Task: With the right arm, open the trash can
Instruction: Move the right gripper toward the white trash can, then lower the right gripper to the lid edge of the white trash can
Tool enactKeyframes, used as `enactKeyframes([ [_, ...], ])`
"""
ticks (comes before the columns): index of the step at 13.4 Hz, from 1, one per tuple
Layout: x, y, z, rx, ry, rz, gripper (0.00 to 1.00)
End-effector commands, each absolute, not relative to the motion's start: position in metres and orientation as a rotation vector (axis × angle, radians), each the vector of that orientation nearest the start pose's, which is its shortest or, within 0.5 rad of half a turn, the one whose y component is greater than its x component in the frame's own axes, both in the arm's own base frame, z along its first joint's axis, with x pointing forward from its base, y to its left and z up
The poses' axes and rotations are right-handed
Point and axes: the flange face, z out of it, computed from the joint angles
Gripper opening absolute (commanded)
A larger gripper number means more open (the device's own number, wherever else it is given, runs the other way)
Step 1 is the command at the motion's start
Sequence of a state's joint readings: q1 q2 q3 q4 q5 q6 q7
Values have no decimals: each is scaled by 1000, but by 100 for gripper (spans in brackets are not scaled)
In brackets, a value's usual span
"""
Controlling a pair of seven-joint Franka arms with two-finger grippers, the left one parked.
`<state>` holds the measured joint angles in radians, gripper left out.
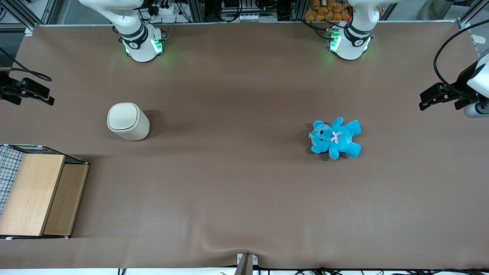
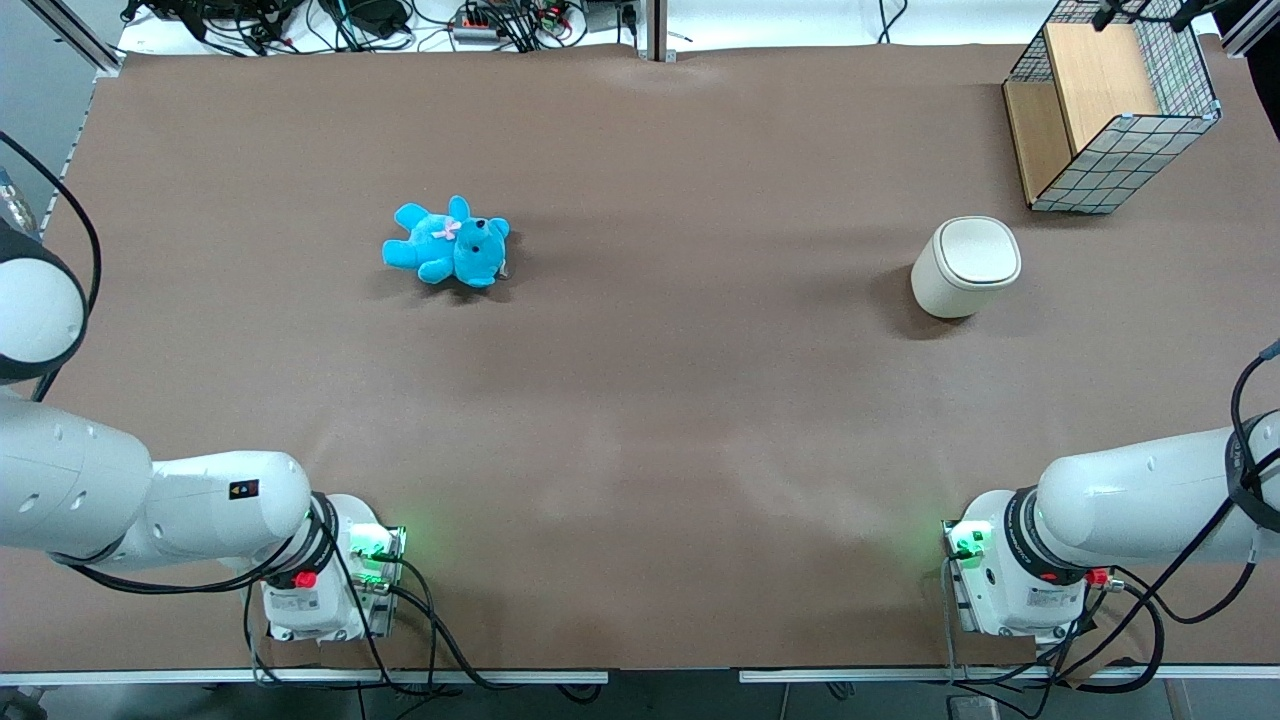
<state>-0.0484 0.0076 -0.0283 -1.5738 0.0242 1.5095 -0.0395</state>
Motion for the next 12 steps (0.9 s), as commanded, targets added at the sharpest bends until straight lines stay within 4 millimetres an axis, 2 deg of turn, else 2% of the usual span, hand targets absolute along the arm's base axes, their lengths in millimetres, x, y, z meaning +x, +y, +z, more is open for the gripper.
enactKeyframes([
  [1,541,-36,595,-3112,76,168,81],
  [2,535,-36,583,-3107,79,187,58],
  [3,531,-36,574,-3106,80,198,43],
  [5,519,-36,551,-3101,81,236,32],
  [7,505,-33,529,-3100,78,246,11],
  [9,498,-31,504,-3092,55,312,0],
  [12,492,-29,479,-3091,50,322,0],
])
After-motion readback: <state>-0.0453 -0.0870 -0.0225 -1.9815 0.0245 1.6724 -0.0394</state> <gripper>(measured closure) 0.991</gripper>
